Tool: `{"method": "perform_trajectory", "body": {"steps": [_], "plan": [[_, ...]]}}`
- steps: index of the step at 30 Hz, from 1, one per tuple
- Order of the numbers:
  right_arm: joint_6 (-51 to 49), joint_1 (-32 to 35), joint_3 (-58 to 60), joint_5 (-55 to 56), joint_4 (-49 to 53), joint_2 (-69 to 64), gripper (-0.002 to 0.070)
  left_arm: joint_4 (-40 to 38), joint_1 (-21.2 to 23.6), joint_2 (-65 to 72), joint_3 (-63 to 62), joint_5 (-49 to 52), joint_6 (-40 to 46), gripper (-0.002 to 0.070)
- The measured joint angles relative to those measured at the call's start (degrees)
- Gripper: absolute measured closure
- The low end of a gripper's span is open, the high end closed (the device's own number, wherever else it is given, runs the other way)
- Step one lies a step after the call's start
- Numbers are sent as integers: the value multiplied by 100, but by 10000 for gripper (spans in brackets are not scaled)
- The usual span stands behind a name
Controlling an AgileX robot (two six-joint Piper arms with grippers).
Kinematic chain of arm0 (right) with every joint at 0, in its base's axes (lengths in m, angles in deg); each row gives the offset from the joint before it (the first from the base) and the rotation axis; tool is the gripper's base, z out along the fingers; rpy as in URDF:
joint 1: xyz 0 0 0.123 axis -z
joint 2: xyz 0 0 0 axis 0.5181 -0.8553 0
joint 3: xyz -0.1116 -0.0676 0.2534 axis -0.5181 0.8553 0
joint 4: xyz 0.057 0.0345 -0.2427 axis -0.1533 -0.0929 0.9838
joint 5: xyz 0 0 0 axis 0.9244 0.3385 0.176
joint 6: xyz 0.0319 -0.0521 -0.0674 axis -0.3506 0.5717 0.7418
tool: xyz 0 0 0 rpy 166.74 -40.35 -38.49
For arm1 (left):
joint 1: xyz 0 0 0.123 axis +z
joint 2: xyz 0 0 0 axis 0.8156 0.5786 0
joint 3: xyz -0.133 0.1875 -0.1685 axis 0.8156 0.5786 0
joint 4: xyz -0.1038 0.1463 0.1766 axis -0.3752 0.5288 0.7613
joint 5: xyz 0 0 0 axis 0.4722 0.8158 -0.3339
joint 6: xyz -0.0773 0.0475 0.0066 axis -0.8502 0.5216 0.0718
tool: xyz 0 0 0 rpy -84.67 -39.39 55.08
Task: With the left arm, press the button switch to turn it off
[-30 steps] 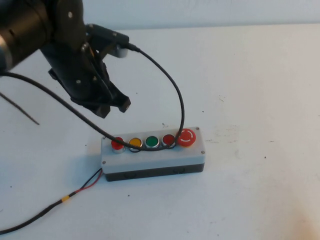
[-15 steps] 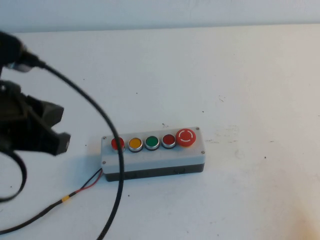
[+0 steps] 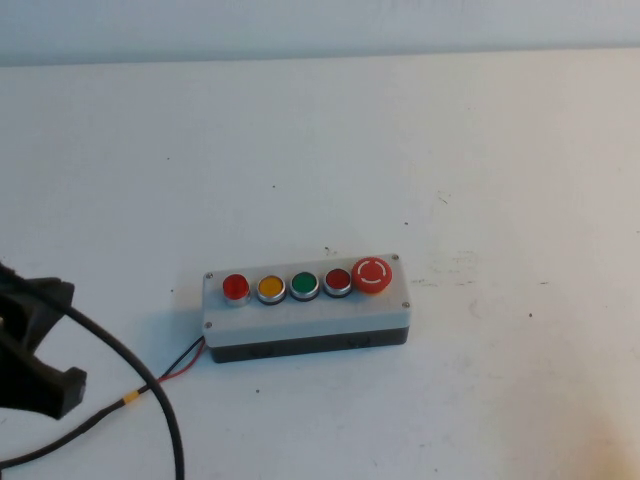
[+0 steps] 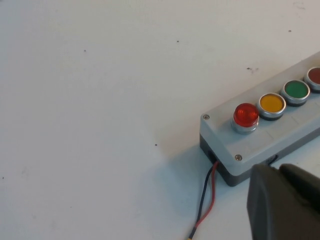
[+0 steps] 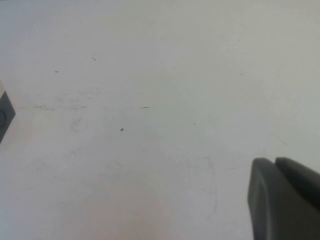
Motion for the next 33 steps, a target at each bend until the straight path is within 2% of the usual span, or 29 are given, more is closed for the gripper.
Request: {"method": "perform_trajectory", "body": {"steps": [5,10,15,18,21,24,33], "plan": [[0,0,0,0,0,0,692,-49,0,-40,165,-751,82,678],[0,0,0,0,0,0,692,-103,0,-746,1324,-2794,327,678],[0,0,0,0,0,0,692,-518,78,-1834,2894,-5076,804,678],[0,0,0,0,0,0,692,-685,357,-2447,3599,-5653,861,678],[0,0,0,0,0,0,692,-755,704,-2898,3982,-5719,676,678],[0,0,0,0,0,0,692,-755,982,-3274,4142,-5350,488,678],[0,0,0,0,0,0,692,-755,1138,-4038,4165,-2831,308,678]]}}
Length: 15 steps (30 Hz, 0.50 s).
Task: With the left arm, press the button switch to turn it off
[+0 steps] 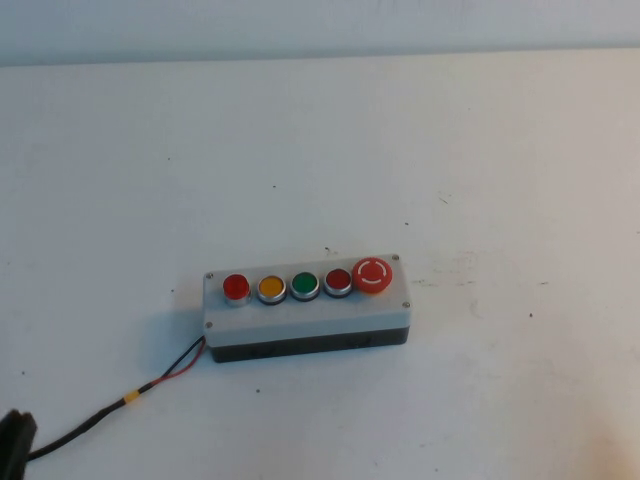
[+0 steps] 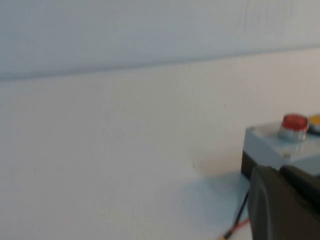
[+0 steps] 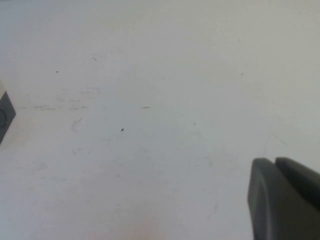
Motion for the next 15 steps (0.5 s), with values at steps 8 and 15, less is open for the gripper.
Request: {"method": "perform_trajectory", "body": {"steps": [8,15], "plan": [[0,0,0,0,0,0,692,-22,12,-65,8,1323,-45,678],[0,0,0,0,0,0,692,-22,345,-65,8,1333,-55,678]]}}
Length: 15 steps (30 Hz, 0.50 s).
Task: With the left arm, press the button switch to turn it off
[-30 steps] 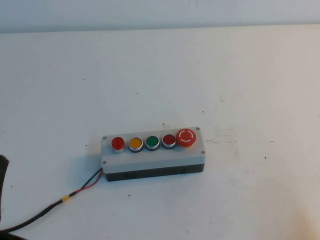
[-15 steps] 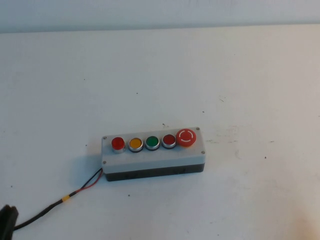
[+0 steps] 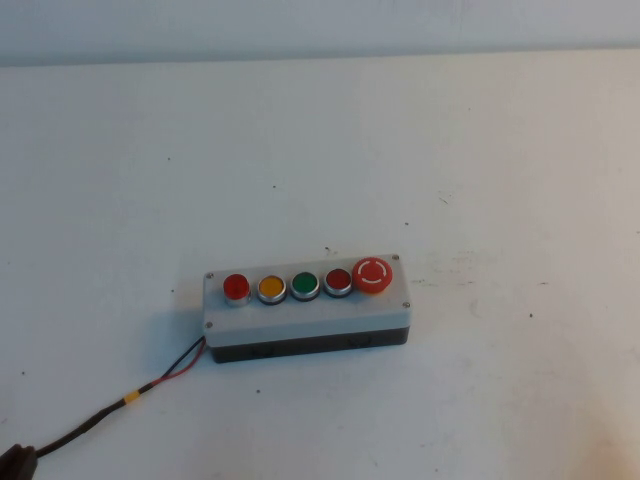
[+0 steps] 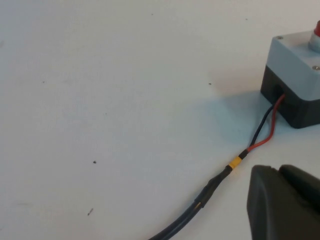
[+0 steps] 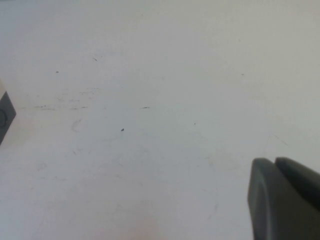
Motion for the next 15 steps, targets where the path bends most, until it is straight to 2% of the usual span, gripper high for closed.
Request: {"method": "perform_trajectory", "body": {"steps": [15], "plan": [[0,0,0,0,0,0,692,0,51,0,0,0,0,678]]}}
